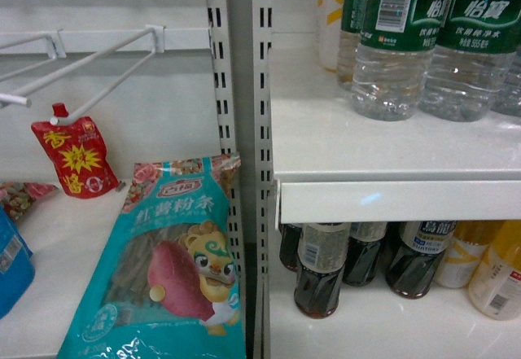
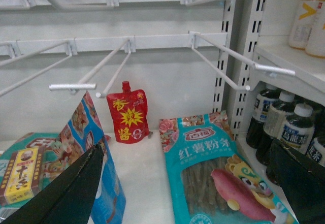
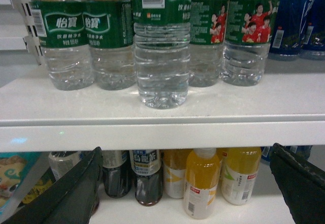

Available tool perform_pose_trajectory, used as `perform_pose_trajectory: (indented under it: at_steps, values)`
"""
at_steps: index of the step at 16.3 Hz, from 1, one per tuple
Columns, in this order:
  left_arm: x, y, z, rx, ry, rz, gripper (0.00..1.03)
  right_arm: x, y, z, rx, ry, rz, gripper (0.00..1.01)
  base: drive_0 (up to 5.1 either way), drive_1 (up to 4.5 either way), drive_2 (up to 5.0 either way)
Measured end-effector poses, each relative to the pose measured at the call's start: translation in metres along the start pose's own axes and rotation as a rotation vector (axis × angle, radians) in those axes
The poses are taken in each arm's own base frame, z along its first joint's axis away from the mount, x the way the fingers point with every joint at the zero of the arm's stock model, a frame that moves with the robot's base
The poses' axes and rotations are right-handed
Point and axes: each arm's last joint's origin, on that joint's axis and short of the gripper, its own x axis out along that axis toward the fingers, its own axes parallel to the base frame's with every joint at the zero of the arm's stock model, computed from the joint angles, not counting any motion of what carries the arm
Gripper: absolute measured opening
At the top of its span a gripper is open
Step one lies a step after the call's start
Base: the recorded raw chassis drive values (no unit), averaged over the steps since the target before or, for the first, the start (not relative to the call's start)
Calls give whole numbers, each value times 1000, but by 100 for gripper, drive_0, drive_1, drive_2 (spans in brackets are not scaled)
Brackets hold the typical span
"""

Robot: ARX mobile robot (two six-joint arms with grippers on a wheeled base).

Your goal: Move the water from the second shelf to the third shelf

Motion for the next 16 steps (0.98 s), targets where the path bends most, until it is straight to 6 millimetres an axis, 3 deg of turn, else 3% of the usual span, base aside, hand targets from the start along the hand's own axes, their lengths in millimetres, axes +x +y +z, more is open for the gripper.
perform_pose_trajectory:
  at_steps: [16]
  values:
    - [0,0,0,0,4,0,98,0,0,0,-3,5,0,98,0,0,0]
